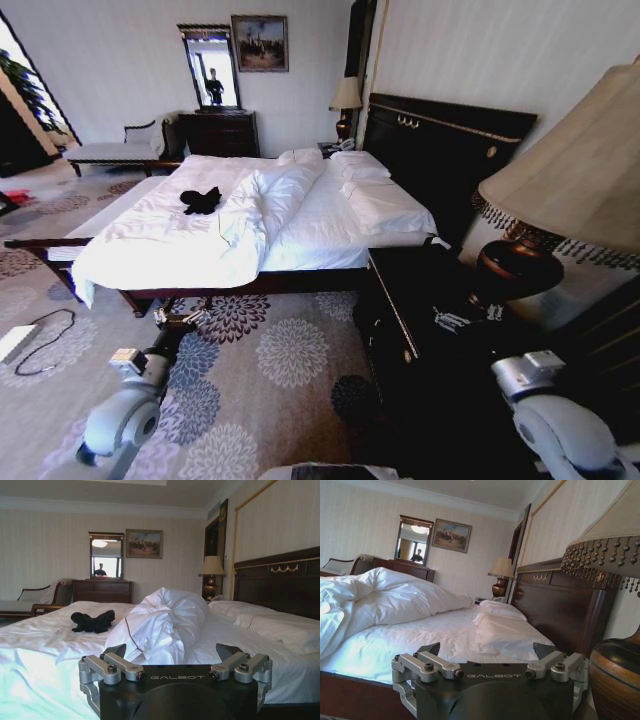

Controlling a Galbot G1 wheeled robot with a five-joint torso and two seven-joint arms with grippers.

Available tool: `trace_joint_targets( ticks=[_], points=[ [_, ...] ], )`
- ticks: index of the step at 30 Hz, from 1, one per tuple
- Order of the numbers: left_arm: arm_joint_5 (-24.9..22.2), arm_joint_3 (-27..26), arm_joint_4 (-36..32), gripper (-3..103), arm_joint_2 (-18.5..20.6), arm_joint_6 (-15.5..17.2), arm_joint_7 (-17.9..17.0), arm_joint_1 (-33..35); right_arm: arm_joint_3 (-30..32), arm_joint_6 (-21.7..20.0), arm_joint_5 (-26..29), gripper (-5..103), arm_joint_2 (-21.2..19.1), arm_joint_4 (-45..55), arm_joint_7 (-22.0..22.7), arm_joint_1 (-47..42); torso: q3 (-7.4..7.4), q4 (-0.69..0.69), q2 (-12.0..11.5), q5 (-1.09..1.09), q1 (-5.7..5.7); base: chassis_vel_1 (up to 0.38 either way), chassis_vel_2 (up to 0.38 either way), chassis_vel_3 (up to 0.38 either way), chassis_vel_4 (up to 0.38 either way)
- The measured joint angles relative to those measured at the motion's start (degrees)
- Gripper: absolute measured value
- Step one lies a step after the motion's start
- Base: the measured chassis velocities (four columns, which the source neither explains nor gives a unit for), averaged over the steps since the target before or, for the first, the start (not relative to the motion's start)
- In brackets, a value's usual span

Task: Fold the clothes on the bed.

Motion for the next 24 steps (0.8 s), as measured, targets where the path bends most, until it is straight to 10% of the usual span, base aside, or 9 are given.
trace_joint_targets(
  ticks=[24],
  points=[
    [-0.4,1.0,0.6,100,0.1,0.5,-0.6,-0.8,-0.4,0.4,-0.7,100,0.3,-0.8,-0.3,-0.5,0.00,0.00,0.0,0.00,-0.01,-0.028,0.024,0.026,-0.028]
  ],
)
